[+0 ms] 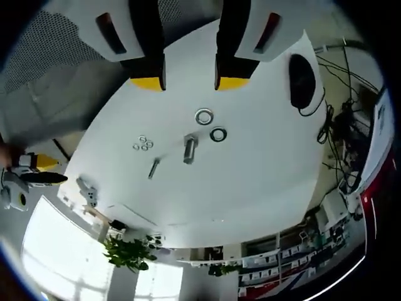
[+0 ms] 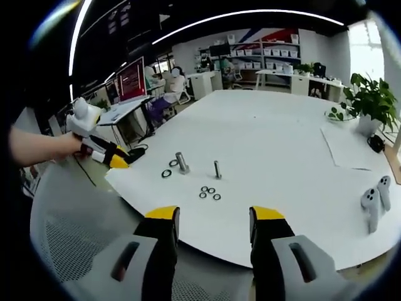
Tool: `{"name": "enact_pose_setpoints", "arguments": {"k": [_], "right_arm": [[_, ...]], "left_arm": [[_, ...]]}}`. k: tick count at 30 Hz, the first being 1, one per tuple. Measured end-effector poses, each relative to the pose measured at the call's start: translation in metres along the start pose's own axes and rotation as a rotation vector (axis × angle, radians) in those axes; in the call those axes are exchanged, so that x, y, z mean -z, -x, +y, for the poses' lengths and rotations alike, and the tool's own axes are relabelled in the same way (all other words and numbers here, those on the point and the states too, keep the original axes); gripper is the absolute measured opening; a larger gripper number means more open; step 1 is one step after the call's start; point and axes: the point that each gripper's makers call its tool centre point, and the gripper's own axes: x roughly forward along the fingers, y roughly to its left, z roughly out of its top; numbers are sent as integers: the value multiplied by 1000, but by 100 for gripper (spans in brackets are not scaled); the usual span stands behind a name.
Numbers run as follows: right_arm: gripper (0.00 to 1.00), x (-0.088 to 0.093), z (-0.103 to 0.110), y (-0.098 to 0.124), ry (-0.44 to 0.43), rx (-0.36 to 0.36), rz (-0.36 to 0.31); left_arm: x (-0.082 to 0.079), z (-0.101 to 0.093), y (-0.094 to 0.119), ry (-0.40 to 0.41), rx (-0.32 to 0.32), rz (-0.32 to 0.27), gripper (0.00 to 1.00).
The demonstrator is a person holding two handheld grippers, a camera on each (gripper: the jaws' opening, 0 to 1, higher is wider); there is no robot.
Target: Place the washer onto the threaded stud by aligning its center hole with the stud, sliding it down to the base, and recovering from edge contact or off-axis alignment until the washer reaches the visible bottom stop.
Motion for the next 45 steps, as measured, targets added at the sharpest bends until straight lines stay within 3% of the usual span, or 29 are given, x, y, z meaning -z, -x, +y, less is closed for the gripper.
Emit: {"name": "enact_pose_setpoints", "arguments": {"k": [13,16,22,30,36,45], "right_arm": [[45,-2,3,1,-21,-18,-18],[45,-3,4,1,-17,-22,-21],[45,-4,1,3,-30,-18,-34],[45,-5,1,3,-40,-17,-45],[45,-5,0,3,-48,-14,-46],[45,-6,-1,4,-49,-10,-52]], "left_arm": [[-1,9,-51,15,17,103,29],[6,14,-70,-6,8,165,29],[5,16,-93,-76,-5,232,30],[4,18,-106,-60,-4,289,30],[-2,17,-114,-112,-10,291,30],[4,15,-122,-186,-4,343,28]]}}
